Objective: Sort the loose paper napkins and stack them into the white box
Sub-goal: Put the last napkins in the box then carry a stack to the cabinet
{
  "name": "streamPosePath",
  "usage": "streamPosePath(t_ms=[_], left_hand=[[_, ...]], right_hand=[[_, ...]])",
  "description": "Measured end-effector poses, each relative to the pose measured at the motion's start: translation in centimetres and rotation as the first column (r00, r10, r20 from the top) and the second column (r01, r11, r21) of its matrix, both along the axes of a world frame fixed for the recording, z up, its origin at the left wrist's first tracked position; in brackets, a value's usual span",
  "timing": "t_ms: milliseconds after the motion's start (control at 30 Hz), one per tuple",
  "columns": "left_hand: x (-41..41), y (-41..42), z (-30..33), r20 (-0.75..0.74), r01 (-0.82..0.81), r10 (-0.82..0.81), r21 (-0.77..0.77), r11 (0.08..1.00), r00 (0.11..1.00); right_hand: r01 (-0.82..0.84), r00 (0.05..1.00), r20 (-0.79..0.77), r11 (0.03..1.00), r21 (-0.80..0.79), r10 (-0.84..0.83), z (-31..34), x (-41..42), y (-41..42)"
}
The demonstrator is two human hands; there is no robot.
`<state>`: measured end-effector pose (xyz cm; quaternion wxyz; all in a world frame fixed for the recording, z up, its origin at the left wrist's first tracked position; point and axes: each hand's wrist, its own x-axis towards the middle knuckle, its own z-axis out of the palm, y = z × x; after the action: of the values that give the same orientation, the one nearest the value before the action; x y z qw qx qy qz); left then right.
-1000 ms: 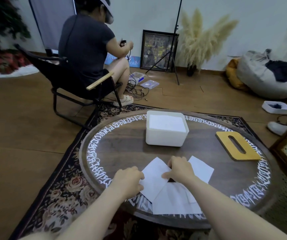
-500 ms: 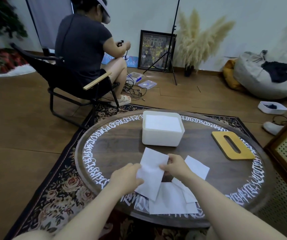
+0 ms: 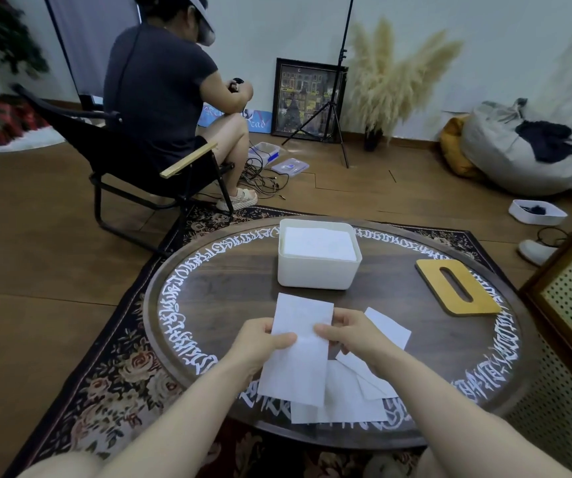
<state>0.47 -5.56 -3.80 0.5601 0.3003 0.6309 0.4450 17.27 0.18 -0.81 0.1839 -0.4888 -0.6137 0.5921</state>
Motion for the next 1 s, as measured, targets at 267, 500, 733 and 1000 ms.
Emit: streamPosePath(t_ms=[267, 500, 733, 1000], left_hand=[[1.1, -0.1, 0.0, -0.028, -0.131, 0.132, 0.053, 0.990, 0.991], [1.9, -0.4, -0.3, -0.030, -0.054, 0.055, 0.030, 0.998, 0.998], [1.3, -0.5, 0.0, -0.022, -0.150, 0.151, 0.043, 0.988, 0.988], [0.3, -0.4, -0.2, -0.094, -0.170, 0.173, 0.045, 0.984, 0.980]], right_hand=[[-0.097, 0.987, 0.125, 0.995, -0.035, 0.101, -0.4, 0.9, -0.7], [-0.078, 0.988, 0.135, 0.997, -0.017, 0.079, -0.5, 1.8, -0.6], [-0.032, 0.957, 0.291, 0.987, 0.156, -0.015, -1.3, 4.1, 1.0], [-0.052, 0.731, 0.658, 0.948, 0.315, -0.179, -4.3, 9.5, 5.1]])
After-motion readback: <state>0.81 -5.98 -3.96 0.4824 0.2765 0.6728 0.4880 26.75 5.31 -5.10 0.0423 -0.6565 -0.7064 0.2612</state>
